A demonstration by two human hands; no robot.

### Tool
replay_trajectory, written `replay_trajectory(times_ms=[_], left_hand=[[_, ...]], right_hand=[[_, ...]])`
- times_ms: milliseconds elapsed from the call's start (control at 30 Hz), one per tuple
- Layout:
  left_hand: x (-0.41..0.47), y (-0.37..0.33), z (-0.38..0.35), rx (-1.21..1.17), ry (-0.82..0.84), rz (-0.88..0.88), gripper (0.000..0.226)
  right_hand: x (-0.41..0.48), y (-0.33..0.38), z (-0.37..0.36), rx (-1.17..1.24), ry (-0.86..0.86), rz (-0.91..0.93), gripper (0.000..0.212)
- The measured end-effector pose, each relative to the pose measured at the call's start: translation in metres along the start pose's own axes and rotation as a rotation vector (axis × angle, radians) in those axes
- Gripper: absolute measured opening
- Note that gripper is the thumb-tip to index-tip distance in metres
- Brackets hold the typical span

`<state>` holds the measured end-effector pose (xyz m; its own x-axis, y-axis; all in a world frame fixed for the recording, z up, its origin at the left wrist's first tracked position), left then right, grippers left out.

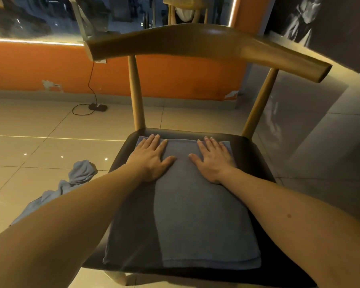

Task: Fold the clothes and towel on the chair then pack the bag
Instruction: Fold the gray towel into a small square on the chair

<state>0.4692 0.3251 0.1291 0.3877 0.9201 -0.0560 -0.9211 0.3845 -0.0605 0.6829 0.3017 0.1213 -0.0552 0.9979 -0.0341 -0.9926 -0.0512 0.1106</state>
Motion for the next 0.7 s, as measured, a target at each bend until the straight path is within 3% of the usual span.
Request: replay_trajectory(times_ms=[100,167,267,333,467,567,700], left_hand=[[-0.006,-0.003,0.009,-0.01,0.027,0.015,0.079],[-0.021,-0.012,0.025,-0.027,-0.046,-0.003,0.072],[-0.082,-0.034,0.049,-0.259,-0.149,-0.092,0.064],[-0.136,-0.045,0.055,-0.35,-0.169,-0.198,0.071],[-0.224,-0.045,0.022,-0.139,-0.056,-0.382,0.098],[-0.247,-0.027,-0.006,0.006,-0.073,-0.438,0.103],[-0.253,-0.017,-0.003,0.032,-0.126,-0.466,0.1]], right_hand=[[-0.005,0.003,0.01,0.022,0.016,0.005,0.078],[-0.018,0.01,0.024,0.099,-0.054,-0.004,0.074],[-0.074,0.026,0.044,0.223,-0.147,0.025,0.072],[-0.127,0.033,0.054,0.269,-0.181,0.07,0.073],[-0.227,0.041,0.042,0.136,-0.104,0.19,0.09],[-0.261,0.032,0.01,-0.062,-0.063,0.277,0.107],[-0.273,0.017,-0.004,-0.048,-0.144,0.278,0.092]])
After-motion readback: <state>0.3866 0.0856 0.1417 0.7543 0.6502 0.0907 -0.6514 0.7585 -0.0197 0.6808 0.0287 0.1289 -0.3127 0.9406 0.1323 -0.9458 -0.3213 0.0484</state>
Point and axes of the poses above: each hand's wrist, its own x-axis towards the middle knuckle, its own z-axis out of the back of the hand, y = z × x, the point moved 6 cm from there along x, towards the middle knuckle, and after that the axes turned 6 degrees about -y, right-handed, at the moved point
